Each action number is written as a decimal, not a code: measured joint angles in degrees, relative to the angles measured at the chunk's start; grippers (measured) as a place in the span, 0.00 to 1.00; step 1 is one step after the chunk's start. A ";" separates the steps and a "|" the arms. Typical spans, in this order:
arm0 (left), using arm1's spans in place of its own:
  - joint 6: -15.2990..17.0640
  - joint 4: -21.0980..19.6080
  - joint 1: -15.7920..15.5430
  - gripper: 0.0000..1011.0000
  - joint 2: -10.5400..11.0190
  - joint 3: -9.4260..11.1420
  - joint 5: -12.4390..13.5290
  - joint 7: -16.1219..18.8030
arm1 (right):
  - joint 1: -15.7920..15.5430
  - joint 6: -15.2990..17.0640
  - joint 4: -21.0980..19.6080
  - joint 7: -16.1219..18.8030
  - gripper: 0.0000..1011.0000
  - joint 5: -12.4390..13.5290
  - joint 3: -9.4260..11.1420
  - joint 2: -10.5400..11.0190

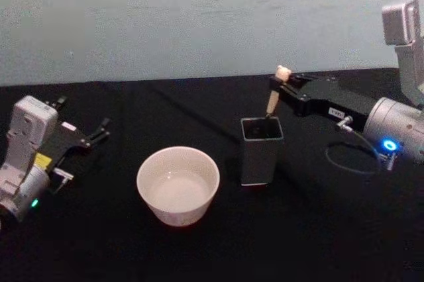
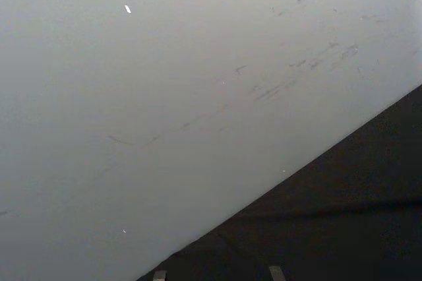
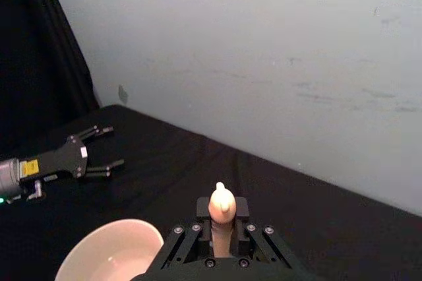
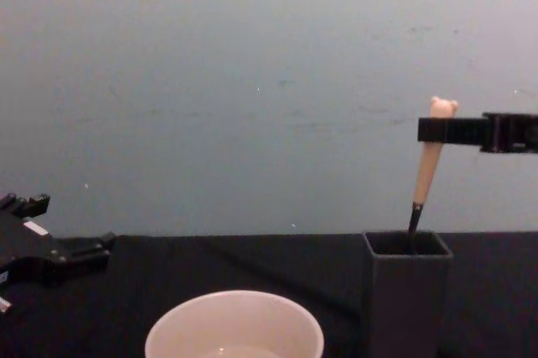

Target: Pick up the stirring spoon with one hand, stir inside the cup, then place it back in its original position.

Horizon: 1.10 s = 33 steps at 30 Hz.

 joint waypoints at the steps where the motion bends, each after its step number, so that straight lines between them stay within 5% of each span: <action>1: 0.00 0.00 0.00 0.99 0.00 0.00 0.00 0.00 | 0.04 0.08 0.15 0.05 0.21 -0.13 -0.13 -0.06; 33: 0.00 0.00 0.00 0.99 0.00 0.00 0.00 0.00 | 0.49 3.06 4.71 1.14 0.21 -4.61 -2.64 -1.68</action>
